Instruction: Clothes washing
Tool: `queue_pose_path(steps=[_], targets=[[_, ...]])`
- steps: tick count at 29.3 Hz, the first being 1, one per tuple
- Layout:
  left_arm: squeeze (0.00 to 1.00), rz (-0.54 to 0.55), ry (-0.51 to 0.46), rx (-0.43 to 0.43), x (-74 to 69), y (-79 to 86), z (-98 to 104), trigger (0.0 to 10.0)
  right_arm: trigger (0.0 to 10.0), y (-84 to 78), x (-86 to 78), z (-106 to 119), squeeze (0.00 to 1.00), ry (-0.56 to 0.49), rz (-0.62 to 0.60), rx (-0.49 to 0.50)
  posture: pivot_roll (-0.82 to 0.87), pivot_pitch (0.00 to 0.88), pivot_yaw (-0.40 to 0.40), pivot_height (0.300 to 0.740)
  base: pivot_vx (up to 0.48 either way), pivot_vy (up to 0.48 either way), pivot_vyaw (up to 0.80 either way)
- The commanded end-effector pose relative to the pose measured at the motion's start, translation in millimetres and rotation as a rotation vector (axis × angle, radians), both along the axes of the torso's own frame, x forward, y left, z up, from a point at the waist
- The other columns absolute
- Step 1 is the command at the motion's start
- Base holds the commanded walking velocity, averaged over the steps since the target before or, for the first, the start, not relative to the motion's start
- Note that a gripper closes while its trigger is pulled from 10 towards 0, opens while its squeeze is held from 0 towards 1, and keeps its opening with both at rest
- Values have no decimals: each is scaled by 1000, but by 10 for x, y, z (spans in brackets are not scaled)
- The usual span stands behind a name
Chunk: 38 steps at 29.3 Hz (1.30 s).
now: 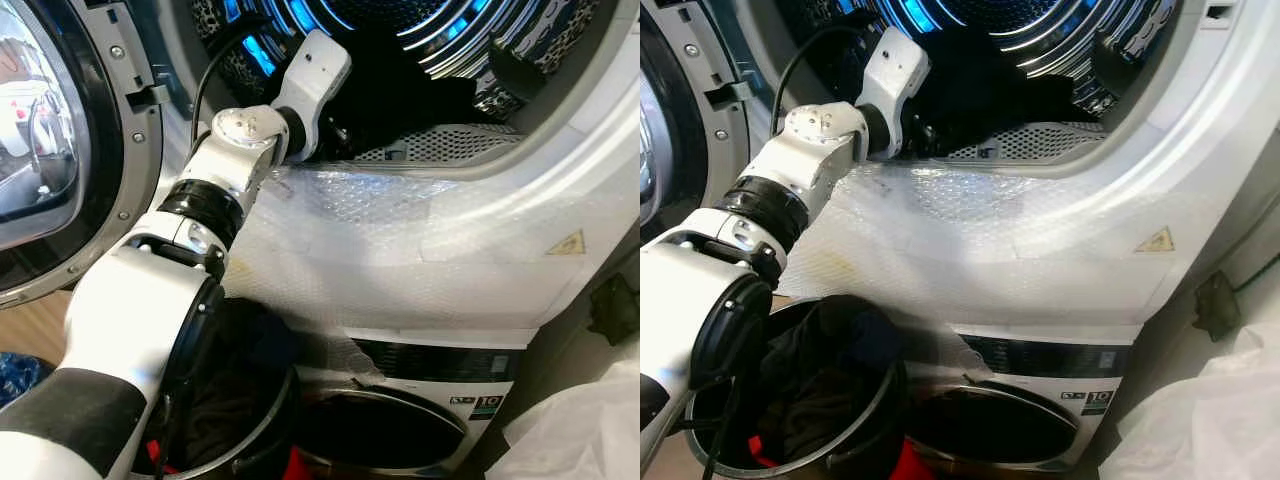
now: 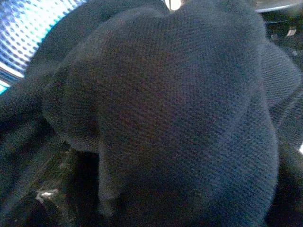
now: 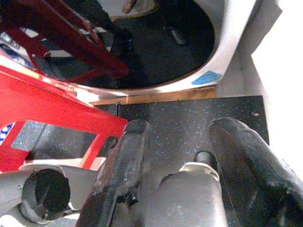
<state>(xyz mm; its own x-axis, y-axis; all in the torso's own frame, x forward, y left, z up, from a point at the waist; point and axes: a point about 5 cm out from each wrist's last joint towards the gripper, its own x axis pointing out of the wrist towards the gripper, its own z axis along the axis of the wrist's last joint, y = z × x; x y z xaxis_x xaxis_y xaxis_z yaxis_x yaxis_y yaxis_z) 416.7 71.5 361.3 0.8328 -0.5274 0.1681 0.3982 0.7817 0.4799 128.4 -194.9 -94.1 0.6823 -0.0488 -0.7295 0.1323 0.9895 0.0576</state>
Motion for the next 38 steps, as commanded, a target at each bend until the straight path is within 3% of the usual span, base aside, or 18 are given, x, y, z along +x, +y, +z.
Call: queue_pose_path(steps=[1,2,4,8,10,14,15,18,21,23,25,28,32,34,38], targets=[[0,161,-18,-84,48,158,49,10000,10000,2,-272,-94,0,89,-22,16,-197,80,137,740,0,0,0],[0,161,-18,-84,48,158,49,10000,10000,2,-272,-94,0,89,-22,16,-197,80,137,740,0,0,0],[0,238,-53,-168,48,230,152,10000,10000,-38,-300,-94,0,96,-24,-4,-203,86,134,740,0,0,0],[0,197,-19,-188,50,190,110,10000,10000,-82,-302,-85,0,91,-32,-28,-206,91,131,740,0,0,0],[0,92,14,-137,35,69,30,10000,10000,-114,-286,-76,0,86,-42,-42,-205,90,129,740,0,0,0],[0,6,66,-177,21,-10,-19,10000,10000,-116,-274,-73,0,85,-47,-49,-195,90,127,740,0,0,0],[0,-112,126,-183,-5,-85,-72,10000,10000,-94,-253,-73,0,83,-40,-46,-189,88,126,740,0,0,0],[0,-223,148,-145,-39,-124,-100,10000,10000,-63,-221,-70,0,77,-33,-41,-177,88,124,740,0,0,0],[0,-197,126,-120,-33,-88,-84,10000,10000,-50,-204,-66,0,71,-32,-36,-174,87,122,740,0,0,0],[0,-46,19,-68,-10,54,85,10000,10000,-17,-193,-72,0,77,-25,-30,-142,81,128,740,0,0,0],[0,-28,-2,-61,-11,77,119,10000,10000,-11,-190,-73,0,78,-24,-28,-136,79,131,740,0,0,0],[0,46,-32,-135,-7,249,238,10000,10000,39,-160,-77,0,83,-21,-17,-109,68,152,740,0,0,0],[0,-4,17,-162,-12,188,109,10000,10000,74,-133,-80,0,88,-22,-10,-74,50,168,740,0,0,0],[0,-88,33,-211,-93,43,-3,10000,10000,137,-66,-72,0,83,-11,-2,-48,35,170,740,0,0,0],[0,-155,22,-298,-238,-87,-61,10000,10000,175,14,-55,0,73,5,4,-18,27,166,740,0,0,0]])
